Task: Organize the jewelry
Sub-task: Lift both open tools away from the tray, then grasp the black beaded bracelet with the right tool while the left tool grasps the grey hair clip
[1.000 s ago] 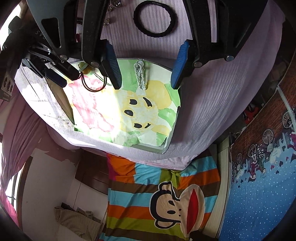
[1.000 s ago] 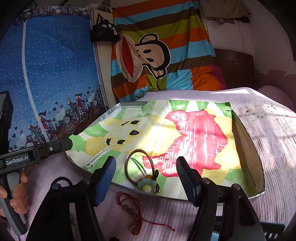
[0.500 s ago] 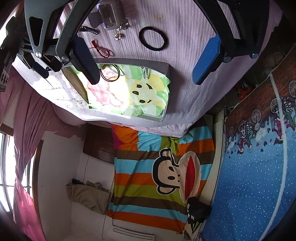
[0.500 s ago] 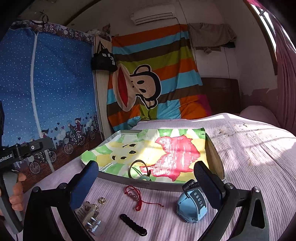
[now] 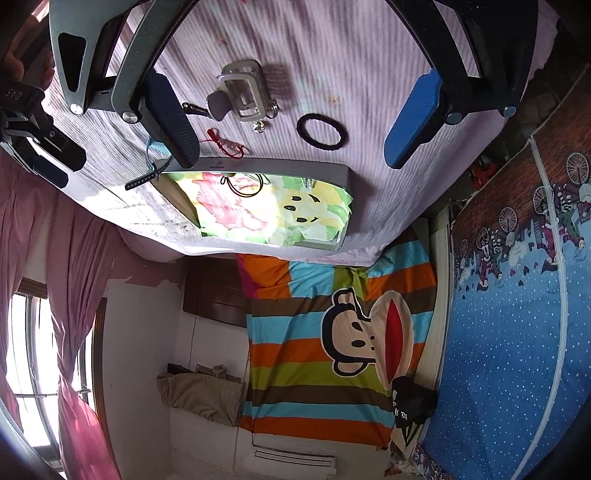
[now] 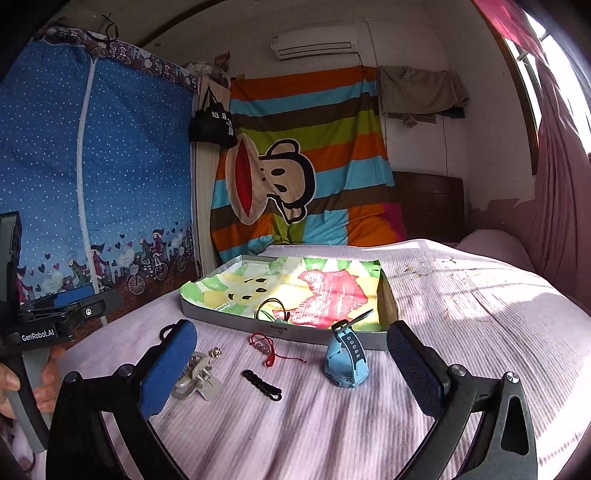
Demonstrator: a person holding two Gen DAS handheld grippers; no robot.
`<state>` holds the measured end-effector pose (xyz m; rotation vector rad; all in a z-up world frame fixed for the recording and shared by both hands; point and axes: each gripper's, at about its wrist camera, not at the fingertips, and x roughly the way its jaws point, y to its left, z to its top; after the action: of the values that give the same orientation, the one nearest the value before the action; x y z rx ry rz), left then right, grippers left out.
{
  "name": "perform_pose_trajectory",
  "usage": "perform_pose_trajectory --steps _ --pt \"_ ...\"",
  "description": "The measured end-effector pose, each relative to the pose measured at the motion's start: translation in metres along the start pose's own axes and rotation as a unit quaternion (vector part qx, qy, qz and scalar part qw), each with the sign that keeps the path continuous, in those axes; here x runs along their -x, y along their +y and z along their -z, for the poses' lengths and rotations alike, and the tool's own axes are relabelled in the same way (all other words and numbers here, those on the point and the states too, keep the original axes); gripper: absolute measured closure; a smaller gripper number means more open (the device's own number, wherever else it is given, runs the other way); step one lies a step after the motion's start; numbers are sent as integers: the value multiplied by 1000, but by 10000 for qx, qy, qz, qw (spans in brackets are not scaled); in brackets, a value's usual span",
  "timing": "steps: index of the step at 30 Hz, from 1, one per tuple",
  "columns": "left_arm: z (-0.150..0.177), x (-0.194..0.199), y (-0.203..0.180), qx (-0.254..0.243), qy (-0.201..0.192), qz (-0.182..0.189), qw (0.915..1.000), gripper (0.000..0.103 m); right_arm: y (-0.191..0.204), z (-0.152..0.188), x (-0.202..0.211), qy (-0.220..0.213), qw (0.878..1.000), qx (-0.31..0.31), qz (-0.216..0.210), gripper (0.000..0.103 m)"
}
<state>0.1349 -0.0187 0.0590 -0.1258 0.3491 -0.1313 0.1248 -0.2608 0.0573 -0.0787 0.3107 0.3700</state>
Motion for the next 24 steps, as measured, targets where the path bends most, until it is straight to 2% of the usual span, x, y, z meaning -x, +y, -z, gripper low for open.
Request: perform_pose_trajectory --steps 6,12,14,19,24 --pt "21 -7 -9 -260 462 167 9985 5 -7 11 -12 616 9976 107 -299 0" --pt "37 -28 -7 -407 964 290 9941 5 -9 26 -45 1263 9901 115 -603 0" --pt "41 -35 -6 -429 1108 345 9923 5 -8 32 -56 1477 9865 86 -709 5" --pt "50 -54 -6 -489 1486 527 9863 5 -9 43 -81 1946 9772 215 -827 27" --pt "57 -70 -10 -553 1688 731 9814 8 -10 50 -98 2059 9721 591 -961 47"
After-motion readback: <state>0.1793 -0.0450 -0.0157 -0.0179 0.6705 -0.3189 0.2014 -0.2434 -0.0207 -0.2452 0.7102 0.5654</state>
